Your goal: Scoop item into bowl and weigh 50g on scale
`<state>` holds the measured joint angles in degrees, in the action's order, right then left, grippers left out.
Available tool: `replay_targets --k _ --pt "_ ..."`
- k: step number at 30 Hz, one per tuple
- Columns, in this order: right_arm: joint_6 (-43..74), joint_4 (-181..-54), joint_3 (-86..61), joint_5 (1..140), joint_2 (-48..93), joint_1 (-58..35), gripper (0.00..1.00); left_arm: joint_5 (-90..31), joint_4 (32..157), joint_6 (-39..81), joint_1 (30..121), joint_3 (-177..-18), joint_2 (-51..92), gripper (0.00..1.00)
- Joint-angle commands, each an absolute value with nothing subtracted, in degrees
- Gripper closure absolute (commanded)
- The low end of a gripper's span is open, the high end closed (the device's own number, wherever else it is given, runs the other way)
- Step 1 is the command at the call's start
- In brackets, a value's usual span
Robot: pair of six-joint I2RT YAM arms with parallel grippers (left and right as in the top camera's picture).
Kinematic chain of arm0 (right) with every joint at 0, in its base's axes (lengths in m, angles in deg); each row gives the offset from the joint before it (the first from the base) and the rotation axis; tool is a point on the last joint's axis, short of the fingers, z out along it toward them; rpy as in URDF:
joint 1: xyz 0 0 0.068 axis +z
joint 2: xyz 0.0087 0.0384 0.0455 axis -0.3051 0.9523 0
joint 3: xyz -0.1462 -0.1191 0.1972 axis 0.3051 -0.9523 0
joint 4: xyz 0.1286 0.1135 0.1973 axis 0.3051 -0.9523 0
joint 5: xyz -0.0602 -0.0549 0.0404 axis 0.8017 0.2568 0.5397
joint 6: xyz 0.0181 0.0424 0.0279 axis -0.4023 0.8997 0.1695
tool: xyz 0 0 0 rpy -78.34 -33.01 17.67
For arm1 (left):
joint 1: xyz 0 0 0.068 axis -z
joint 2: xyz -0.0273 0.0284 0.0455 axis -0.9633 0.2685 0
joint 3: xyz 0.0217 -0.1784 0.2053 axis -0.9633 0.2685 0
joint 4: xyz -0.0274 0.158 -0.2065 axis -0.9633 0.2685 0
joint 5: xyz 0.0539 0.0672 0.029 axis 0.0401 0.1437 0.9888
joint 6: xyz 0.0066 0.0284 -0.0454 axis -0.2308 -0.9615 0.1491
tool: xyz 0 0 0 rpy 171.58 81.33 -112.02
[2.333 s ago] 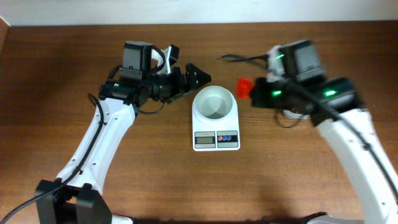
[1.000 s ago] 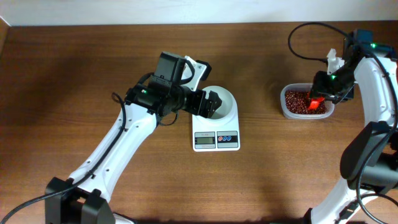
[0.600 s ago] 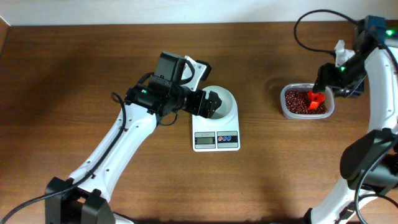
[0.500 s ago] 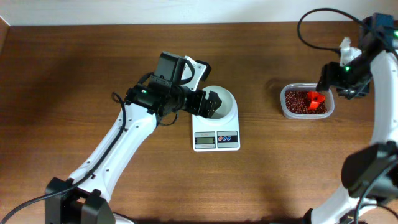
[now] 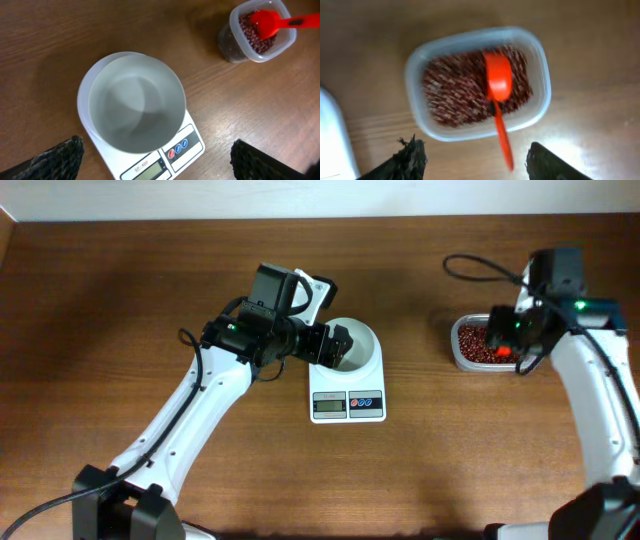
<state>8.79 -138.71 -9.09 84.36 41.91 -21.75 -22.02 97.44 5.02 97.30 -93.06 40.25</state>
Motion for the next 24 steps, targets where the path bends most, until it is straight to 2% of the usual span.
replay_targets --k 1,3,8,11,17,24 --pt "10.29 -133.99 -15.56 88.27 41.03 -22.34 0.32 -21.08 97.47 4.11 97.43 -93.57 39.9 0.04" --pt "10.01 -130.86 -18.27 88.27 41.06 -22.34 0.33 -21.08 97.47 4.11 97.43 -93.57 39.9 0.03" --pt "9.66 -126.58 -21.24 88.25 41.08 -22.34 0.57 -21.08 97.47 4.11 97.43 -93.57 39.9 0.03" --pt "9.62 -123.89 -22.01 88.27 41.08 -22.34 0.63 -21.08 97.47 4.11 97.43 -93.57 39.9 0.04" --pt "8.13 -119.01 -21.99 87.64 41.08 -22.34 0.96 -21.08 97.47 4.11 97.43 -93.57 39.9 0.03" --pt "7.67 -114.38 -21.99 87.66 41.08 -22.34 0.96 -21.08 97.47 4.11 97.43 -93.57 39.9 0.03"
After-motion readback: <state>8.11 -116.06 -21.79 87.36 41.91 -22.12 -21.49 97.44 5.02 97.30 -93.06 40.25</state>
